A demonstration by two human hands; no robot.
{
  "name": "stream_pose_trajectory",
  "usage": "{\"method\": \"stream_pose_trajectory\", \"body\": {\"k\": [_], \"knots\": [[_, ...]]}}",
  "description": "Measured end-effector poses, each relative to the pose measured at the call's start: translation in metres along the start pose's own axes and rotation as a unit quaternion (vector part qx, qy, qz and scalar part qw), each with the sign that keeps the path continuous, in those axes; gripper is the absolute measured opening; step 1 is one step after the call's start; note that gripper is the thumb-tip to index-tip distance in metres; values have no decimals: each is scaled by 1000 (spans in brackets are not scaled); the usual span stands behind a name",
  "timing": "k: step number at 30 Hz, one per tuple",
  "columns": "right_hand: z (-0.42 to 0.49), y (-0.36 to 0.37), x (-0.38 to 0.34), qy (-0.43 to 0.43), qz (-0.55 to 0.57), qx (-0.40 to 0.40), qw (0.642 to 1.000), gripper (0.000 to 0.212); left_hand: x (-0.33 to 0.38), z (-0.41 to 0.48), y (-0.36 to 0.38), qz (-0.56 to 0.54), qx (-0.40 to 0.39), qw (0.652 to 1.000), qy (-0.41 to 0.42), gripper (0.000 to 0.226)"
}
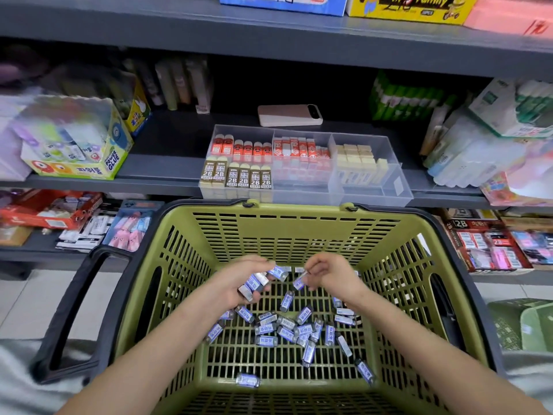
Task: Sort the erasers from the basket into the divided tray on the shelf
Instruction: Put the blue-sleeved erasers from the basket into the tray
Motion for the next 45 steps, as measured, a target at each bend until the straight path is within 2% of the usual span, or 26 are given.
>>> {"method": "stream_pose_trajectory", "body": {"k": [2, 4, 8, 11, 13, 15, 17, 20, 22, 25, 30, 34, 35, 37, 38, 40, 43, 45], "knots": [[-17, -15, -32, -20, 71, -14, 997, 18, 19, -19, 4, 1, -22, 998, 66, 14], [-34, -32, -65, -76, 129, -12, 989, 22, 38, -38, 5, -8, -46, 990, 136, 14], [-47, -62, -123, -188, 175, 72, 964, 19, 75, -72, 0, -50, -64, 959, 271, 15], [-22, -65, -148, -217, 88, 138, 962, 13, 100, -84, -6, -97, -55, 926, 360, 15], [1, -59, -159, -189, -13, 146, 971, 22, 115, -86, -9, -114, -46, 906, 406, 23], [21, -52, -166, -130, -115, 120, 977, 25, 127, -83, -13, -123, -31, 894, 429, 14], [37, -47, -171, -66, -154, 74, 983, 19, 133, -79, -16, -129, -21, 891, 435, 4], [52, -44, -175, 3, -171, 17, 985, 15, 139, -72, -18, -135, -25, 892, 431, 7], [56, -46, -174, 18, -186, -4, 982, 17, 142, -69, -19, -138, -27, 895, 423, 18], [60, -48, -172, 15, -208, -18, 978, 8, 145, -62, -19, -134, -27, 899, 416, 24], [64, -47, -167, 3, -272, -49, 961, 38, 143, -56, -16, -118, -30, 903, 412, 46], [60, -47, -167, -12, -285, -59, 957, 43, 138, -53, -13, -117, -31, 910, 397, 14], [57, -47, -169, -33, -279, -44, 959, 43, 137, -53, -13, -117, -30, 912, 393, 12], [48, -44, -175, -106, -183, -3, 977, 41, 135, -53, -11, -117, -27, 914, 386, 13], [41, -42, -179, -142, -92, -5, 985, 39, 135, -54, -10, -116, -25, 916, 384, 12], [24, -38, -186, -203, 61, -50, 976, 30, 135, -54, -8, -113, -18, 916, 383, 14], [7, -28, -192, -257, 73, -76, 961, 7, 135, -55, -4, -97, -15, 918, 383, 16], [7, -27, -194, -261, 74, -59, 961, 10, 134, -55, -2, -96, -12, 918, 384, 13]]}}
Point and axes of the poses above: each hand's wrist, its own z-axis towards the middle knuckle, its own y-axis out of the palm, x = y × z, the point moved 1 cm from there along z, towards the middle knuckle, and after that the axes turned 4 degrees about y, right-handed, at the moved point
